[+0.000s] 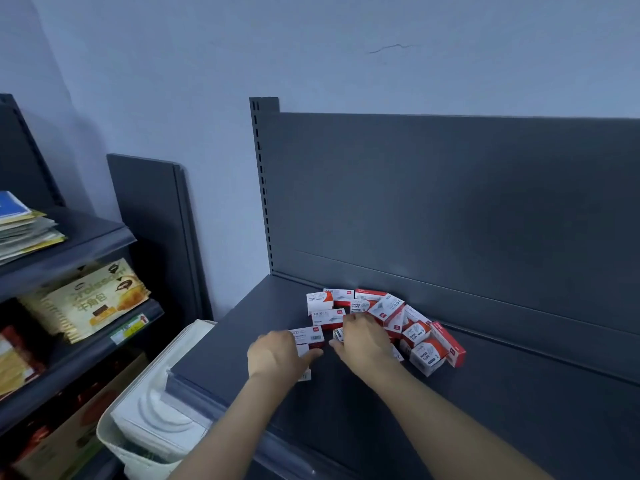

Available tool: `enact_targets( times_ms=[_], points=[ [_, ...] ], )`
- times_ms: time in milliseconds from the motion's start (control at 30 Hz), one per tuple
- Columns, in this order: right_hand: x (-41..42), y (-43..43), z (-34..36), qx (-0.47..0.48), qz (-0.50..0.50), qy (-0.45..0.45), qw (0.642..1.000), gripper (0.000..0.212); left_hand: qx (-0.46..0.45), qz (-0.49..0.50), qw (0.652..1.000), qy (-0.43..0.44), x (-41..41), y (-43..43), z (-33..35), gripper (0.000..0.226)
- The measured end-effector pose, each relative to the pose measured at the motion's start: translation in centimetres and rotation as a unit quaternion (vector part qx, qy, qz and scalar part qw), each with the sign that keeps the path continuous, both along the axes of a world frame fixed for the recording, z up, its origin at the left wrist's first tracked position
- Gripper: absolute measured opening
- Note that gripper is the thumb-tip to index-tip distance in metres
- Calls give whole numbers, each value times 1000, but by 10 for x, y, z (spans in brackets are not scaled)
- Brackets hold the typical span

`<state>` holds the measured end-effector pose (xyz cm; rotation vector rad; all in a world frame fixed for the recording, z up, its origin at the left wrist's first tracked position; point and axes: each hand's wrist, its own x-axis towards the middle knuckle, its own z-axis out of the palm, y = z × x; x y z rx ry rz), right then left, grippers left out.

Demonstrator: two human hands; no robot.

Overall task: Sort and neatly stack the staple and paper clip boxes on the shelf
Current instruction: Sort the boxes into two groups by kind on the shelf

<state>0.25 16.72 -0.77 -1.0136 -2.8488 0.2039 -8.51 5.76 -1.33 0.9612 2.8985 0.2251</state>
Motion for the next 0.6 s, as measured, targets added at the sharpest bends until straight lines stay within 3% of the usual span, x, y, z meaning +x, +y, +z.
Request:
enact_targets(
  times_ms=[167,333,467,600],
  points=[
    [-5,0,-8,32,-17,-34,999,50,-12,12,999,-35,1,5,-6,57],
    [-7,-5,-10,36,-22,-24,999,44,50,33,994,-86,0,7,-4,21],
    [5,-5,7,-17,-32,66,997,41,111,33,992,-53,-2,6,16,33],
    [30,6,36,-6,-39,105,994,40,168,-17,986,-9,8,26,41,31]
  ],
)
